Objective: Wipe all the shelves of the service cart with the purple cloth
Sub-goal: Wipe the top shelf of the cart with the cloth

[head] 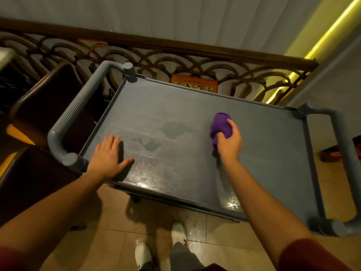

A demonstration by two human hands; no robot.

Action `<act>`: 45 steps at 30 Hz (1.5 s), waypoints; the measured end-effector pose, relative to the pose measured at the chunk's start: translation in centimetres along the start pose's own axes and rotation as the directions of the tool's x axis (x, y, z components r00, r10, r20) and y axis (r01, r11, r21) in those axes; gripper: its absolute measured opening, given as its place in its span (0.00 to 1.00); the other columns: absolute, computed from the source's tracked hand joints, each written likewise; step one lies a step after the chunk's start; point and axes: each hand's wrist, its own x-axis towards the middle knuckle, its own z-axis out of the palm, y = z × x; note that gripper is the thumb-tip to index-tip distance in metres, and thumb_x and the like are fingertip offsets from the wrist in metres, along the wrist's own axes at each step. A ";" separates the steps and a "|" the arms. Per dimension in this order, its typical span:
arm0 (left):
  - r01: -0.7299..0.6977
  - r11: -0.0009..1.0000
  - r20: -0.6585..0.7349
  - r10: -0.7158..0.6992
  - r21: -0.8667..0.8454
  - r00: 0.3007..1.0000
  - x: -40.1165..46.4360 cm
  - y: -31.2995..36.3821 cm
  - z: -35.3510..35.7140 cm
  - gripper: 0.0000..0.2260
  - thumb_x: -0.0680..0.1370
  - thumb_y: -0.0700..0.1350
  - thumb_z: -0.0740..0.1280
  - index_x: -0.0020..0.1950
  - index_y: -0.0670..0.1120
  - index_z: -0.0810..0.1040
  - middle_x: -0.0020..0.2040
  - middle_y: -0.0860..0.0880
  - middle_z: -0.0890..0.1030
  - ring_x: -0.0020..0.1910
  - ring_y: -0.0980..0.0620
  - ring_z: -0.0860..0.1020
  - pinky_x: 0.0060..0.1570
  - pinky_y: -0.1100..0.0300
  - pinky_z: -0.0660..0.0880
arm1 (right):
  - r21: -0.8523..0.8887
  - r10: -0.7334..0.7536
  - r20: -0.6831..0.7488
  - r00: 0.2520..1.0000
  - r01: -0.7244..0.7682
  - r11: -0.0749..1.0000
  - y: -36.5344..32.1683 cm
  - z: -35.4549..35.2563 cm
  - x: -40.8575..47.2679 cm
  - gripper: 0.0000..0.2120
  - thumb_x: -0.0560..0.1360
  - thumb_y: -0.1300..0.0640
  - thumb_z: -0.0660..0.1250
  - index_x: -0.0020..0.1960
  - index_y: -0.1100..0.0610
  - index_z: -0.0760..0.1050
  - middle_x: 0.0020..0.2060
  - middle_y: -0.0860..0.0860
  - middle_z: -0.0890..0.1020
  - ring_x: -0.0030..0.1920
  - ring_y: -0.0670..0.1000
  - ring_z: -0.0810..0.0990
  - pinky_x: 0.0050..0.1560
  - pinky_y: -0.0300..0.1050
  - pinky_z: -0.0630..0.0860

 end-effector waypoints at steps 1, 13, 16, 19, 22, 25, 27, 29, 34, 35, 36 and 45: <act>0.034 0.998 0.028 -0.035 0.053 0.999 0.0 -1.1 0.4 0.49 0.71 0.77 0.51 0.81 0.44 0.50 0.81 0.40 0.53 0.80 0.40 0.50 0.77 0.40 0.50 | -0.074 -0.012 -0.026 1.000 0.010 0.997 1.0 -0.3 1.1 0.28 0.75 0.61 0.68 0.72 0.47 0.70 0.70 0.53 0.75 0.66 0.56 0.76 0.65 0.48 0.77; 0.012 0.998 0.124 -0.019 0.055 0.992 -0.1 -3.3 3.2 0.46 0.73 0.78 0.43 0.80 0.49 0.36 0.80 0.44 0.34 0.78 0.46 0.31 0.76 0.41 0.37 | -0.342 -0.144 0.029 0.989 0.145 0.929 3.2 7.5 3.0 0.30 0.76 0.59 0.68 0.77 0.55 0.66 0.77 0.56 0.68 0.78 0.58 0.63 0.78 0.56 0.60; 0.008 0.999 0.134 -0.014 0.044 0.991 -0.1 -3.1 3.0 0.47 0.73 0.78 0.43 0.80 0.48 0.36 0.79 0.44 0.34 0.77 0.46 0.31 0.76 0.41 0.37 | -0.285 -0.189 0.180 0.965 0.235 0.929 1.3 11.7 0.9 0.31 0.75 0.61 0.69 0.77 0.54 0.67 0.77 0.55 0.68 0.78 0.57 0.63 0.78 0.53 0.59; 0.022 0.999 0.130 -0.025 0.026 0.991 -0.3 -3.0 3.1 0.48 0.72 0.78 0.44 0.79 0.47 0.35 0.79 0.43 0.33 0.77 0.46 0.30 0.76 0.41 0.36 | -0.245 -0.254 0.360 0.898 0.354 0.903 -0.6 16.3 -3.4 0.32 0.75 0.59 0.70 0.77 0.51 0.67 0.77 0.52 0.67 0.78 0.55 0.63 0.79 0.54 0.59; 0.033 0.999 0.141 -0.035 0.015 0.989 -0.4 -3.2 3.1 0.49 0.72 0.79 0.43 0.79 0.46 0.35 0.79 0.43 0.33 0.77 0.46 0.29 0.75 0.41 0.35 | -0.214 -0.300 0.472 0.829 0.438 0.873 -1.3 18.1 -6.5 0.31 0.76 0.56 0.70 0.77 0.48 0.66 0.77 0.50 0.68 0.79 0.52 0.62 0.80 0.53 0.57; 0.044 0.999 0.157 -0.043 0.001 0.987 -0.2 -3.2 2.9 0.50 0.70 0.80 0.44 0.78 0.47 0.34 0.79 0.43 0.33 0.77 0.45 0.30 0.76 0.40 0.35 | -0.147 -0.353 0.569 0.742 0.515 0.845 -1.3 17.6 -6.8 0.30 0.75 0.59 0.69 0.75 0.47 0.70 0.76 0.50 0.70 0.77 0.52 0.65 0.78 0.50 0.59; 0.035 0.999 0.174 -0.032 -0.013 0.984 -0.2 -3.0 2.6 0.52 0.69 0.81 0.45 0.78 0.46 0.34 0.79 0.43 0.32 0.77 0.44 0.31 0.76 0.39 0.36 | -0.095 -0.313 0.551 0.774 0.430 0.898 -1.7 16.9 -5.6 0.29 0.74 0.63 0.68 0.72 0.45 0.73 0.72 0.50 0.75 0.69 0.47 0.75 0.72 0.41 0.69; 0.034 0.999 0.183 -0.030 -0.019 0.983 0.0 -3.1 2.0 0.54 0.68 0.82 0.45 0.79 0.46 0.36 0.79 0.43 0.34 0.78 0.44 0.32 0.76 0.40 0.37 | -0.041 -0.207 0.402 0.892 0.244 0.969 -2.1 15.5 -3.3 0.30 0.75 0.64 0.66 0.71 0.39 0.72 0.66 0.51 0.79 0.50 0.38 0.83 0.50 0.30 0.79; 0.261 0.965 -0.011 -0.262 -0.017 0.965 0.7 -2.3 0.4 0.36 0.80 0.68 0.45 0.80 0.46 0.54 0.81 0.39 0.44 0.79 0.38 0.38 0.74 0.35 0.39 | -0.161 -0.077 0.068 0.995 0.087 0.983 -1.4 11.5 5.1 0.29 0.78 0.59 0.65 0.76 0.41 0.62 0.76 0.54 0.68 0.71 0.58 0.72 0.66 0.55 0.75; 0.337 0.941 0.006 -0.337 -0.038 0.942 1.1 -1.9 0.5 0.34 0.81 0.66 0.45 0.80 0.46 0.54 0.81 0.37 0.44 0.78 0.35 0.39 0.74 0.33 0.40 | -0.219 -0.076 0.058 0.995 0.087 0.972 -0.8 11.8 5.9 0.29 0.78 0.58 0.65 0.77 0.46 0.63 0.76 0.55 0.67 0.75 0.60 0.67 0.72 0.60 0.69; 0.393 0.918 0.033 -0.392 -0.058 0.919 1.6 -1.4 0.4 0.33 0.81 0.65 0.45 0.80 0.47 0.53 0.80 0.36 0.43 0.78 0.32 0.40 0.73 0.31 0.41 | -0.258 -0.096 0.051 0.994 0.106 0.960 -0.5 12.1 6.1 0.29 0.78 0.59 0.66 0.77 0.50 0.64 0.77 0.56 0.67 0.77 0.60 0.64 0.75 0.62 0.64; 0.451 0.854 0.021 -0.462 -0.260 0.887 2.8 -2.8 -0.2 0.30 0.82 0.62 0.45 0.81 0.50 0.51 0.81 0.40 0.46 0.79 0.37 0.46 0.75 0.37 0.42 | -0.105 -0.280 0.445 0.850 0.360 0.927 -3.6 20.4 -1.5 0.27 0.72 0.61 0.70 0.70 0.47 0.74 0.71 0.52 0.76 0.72 0.55 0.72 0.75 0.57 0.67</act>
